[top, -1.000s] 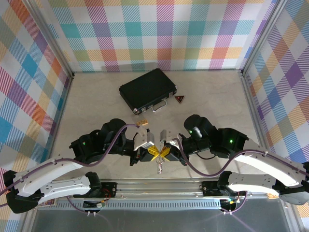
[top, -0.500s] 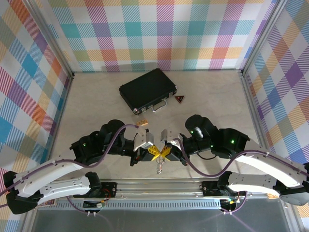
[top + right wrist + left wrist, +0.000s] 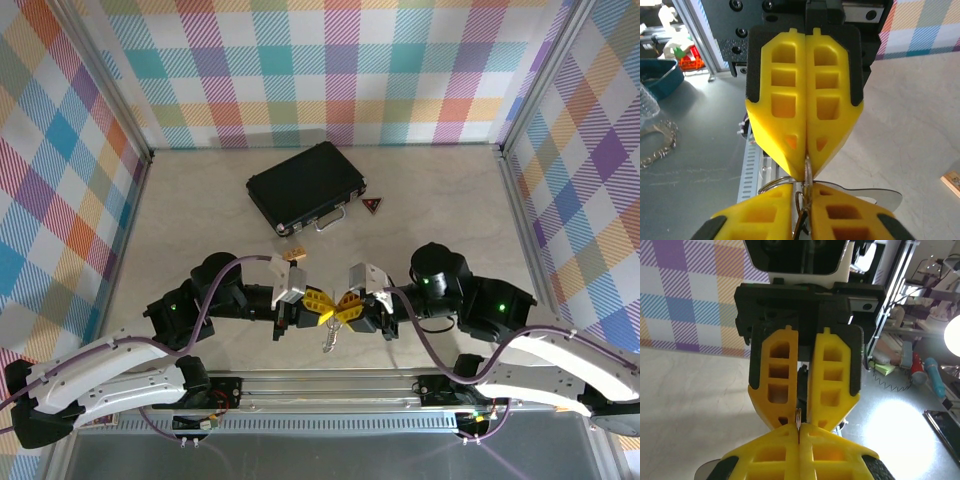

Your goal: Put the keys on the keyring

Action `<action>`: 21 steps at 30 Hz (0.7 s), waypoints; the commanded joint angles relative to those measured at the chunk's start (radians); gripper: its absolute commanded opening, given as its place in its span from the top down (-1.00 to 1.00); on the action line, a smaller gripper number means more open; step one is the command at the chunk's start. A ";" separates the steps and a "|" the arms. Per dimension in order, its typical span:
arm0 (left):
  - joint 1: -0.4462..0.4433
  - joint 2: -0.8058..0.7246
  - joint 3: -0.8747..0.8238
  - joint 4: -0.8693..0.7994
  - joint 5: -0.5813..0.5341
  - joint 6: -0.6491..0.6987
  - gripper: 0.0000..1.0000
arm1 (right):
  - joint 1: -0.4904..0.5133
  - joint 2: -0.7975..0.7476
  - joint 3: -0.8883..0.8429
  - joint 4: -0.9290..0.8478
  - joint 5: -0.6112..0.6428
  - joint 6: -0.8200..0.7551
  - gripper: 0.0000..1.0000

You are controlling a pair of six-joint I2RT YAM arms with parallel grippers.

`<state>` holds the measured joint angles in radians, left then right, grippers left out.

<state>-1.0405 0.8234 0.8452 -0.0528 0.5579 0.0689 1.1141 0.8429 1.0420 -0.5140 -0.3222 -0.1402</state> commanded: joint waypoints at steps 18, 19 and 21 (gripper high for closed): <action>-0.004 0.087 0.164 -0.351 -0.040 0.147 0.61 | 0.022 0.085 0.109 -0.140 0.080 -0.059 1.00; -0.005 0.094 0.172 -0.364 -0.043 0.152 0.71 | 0.026 0.090 0.117 -0.146 0.081 -0.062 1.00; -0.005 0.104 0.189 -0.386 -0.047 0.165 0.83 | 0.029 0.098 0.127 -0.153 0.080 -0.067 1.00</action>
<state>-1.0405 0.9157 0.9916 -0.3584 0.5198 0.1890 1.1339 0.9375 1.1160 -0.6605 -0.2466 -0.1776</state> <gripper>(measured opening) 0.097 0.043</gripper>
